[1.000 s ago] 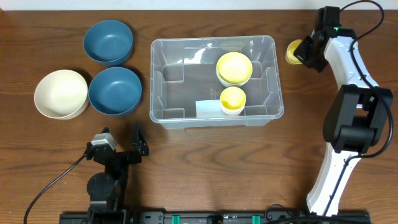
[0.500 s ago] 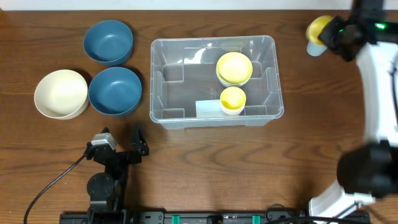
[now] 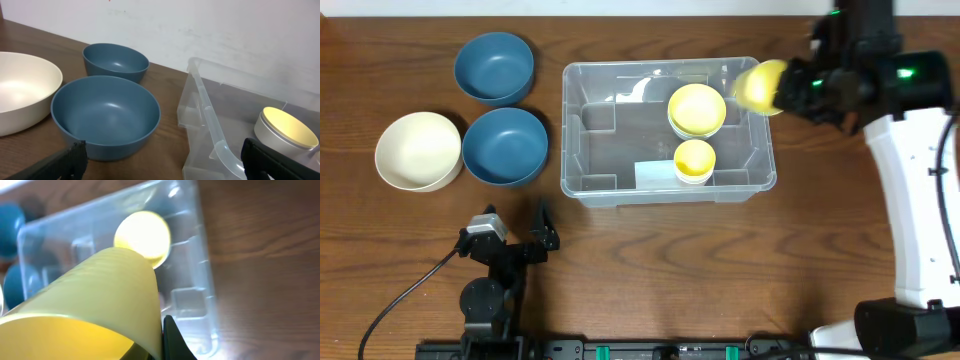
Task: Pack container
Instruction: 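Carry the yellow cup over the container and drop it onto the cup stack, then move the right gripper back to the light-blue cup and grasp it, then carry the light-blue cup into the container onto the cup stack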
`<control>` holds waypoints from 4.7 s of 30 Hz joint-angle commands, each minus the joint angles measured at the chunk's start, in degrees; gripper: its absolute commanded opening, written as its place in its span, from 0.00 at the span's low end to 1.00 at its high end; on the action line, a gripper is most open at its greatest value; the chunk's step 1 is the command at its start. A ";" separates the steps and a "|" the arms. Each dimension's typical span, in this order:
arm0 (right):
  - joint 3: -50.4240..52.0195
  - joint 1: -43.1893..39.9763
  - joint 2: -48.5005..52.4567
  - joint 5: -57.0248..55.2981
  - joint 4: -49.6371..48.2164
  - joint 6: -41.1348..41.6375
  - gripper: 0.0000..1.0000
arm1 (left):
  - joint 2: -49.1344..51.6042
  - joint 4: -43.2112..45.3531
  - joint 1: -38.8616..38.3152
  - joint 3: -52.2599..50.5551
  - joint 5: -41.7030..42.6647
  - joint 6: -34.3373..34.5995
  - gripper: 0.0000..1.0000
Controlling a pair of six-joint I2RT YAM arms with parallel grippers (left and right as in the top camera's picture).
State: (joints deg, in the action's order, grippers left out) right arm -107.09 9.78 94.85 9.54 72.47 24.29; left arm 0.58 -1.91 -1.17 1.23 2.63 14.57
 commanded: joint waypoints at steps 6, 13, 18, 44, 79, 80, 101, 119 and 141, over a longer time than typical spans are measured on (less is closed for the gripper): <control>0.74 9.55 1.18 -3.43 1.20 -1.97 0.01 | -0.35 -2.10 0.13 -1.01 -0.68 -0.90 0.98; 8.52 12.98 1.62 -5.25 -0.46 0.57 0.01 | -0.35 -2.10 0.13 -1.01 -0.68 -0.90 0.98; 13.79 13.03 1.62 -4.98 -2.43 0.57 0.01 | -0.35 -2.10 0.13 -1.01 -0.68 -0.90 0.98; 12.68 8.44 1.57 -4.31 -8.74 -1.09 0.41 | -0.35 -2.10 0.13 -1.01 -0.68 -0.90 0.98; 8.83 -24.50 24.57 -5.49 -43.93 4.74 0.63 | -0.35 -2.10 0.13 -1.01 -0.68 -0.92 0.98; 8.83 -24.50 24.79 -6.38 -44.52 4.72 0.63 | -0.35 -2.10 0.13 -1.01 -0.68 -0.90 0.98; 8.83 -24.52 34.93 -9.51 -49.53 4.37 0.36 | -0.35 -2.10 0.13 -1.01 -0.68 -0.90 0.98; -2.08 -24.20 24.85 -9.51 -26.43 3.48 0.01 | -0.35 -2.10 0.13 -1.01 -0.68 -0.90 0.98; -1.53 -1.22 2.67 2.62 -0.59 -3.45 0.01 | -0.35 -2.10 0.13 -1.01 -0.68 -0.90 0.98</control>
State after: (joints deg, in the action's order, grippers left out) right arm -109.62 5.10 96.84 10.83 71.33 22.85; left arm 0.58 -1.93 -1.17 1.23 2.63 14.57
